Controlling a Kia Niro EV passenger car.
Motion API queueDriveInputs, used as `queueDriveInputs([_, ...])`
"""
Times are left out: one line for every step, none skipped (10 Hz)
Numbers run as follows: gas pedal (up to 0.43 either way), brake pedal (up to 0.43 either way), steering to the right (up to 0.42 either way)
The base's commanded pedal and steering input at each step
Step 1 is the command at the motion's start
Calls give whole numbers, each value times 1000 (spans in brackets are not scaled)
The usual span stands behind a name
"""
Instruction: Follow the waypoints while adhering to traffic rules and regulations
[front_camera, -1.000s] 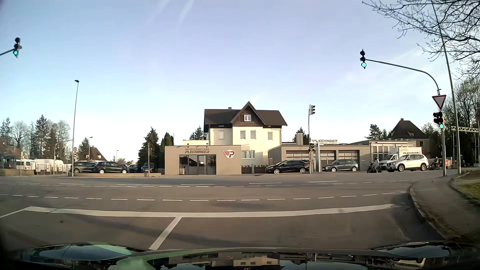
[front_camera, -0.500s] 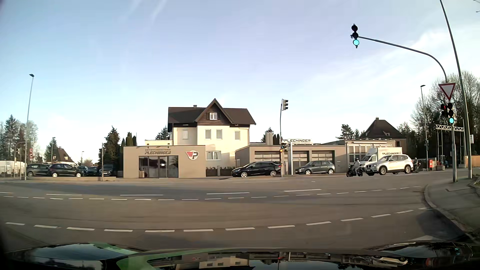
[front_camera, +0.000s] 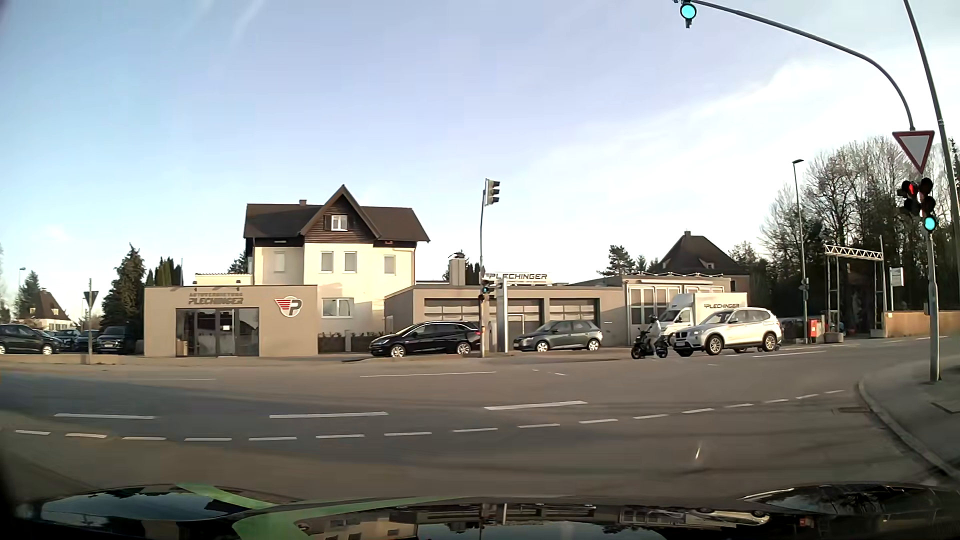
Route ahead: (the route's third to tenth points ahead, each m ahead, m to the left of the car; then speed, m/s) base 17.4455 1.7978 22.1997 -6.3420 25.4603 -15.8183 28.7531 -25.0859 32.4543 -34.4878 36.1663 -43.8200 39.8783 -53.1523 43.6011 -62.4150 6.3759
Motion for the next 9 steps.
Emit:
queueDriveInputs([67,0,232])
queueDriveInputs([67,0,241])
queueDriveInputs([67,0,243])
queueDriveInputs([79,0,247])
queueDriveInputs([79,0,253])
queueDriveInputs([87,0,261])
queueDriveInputs([87,0,268])
queueDriveInputs([87,0,271])
queueDriveInputs([87,0,273])
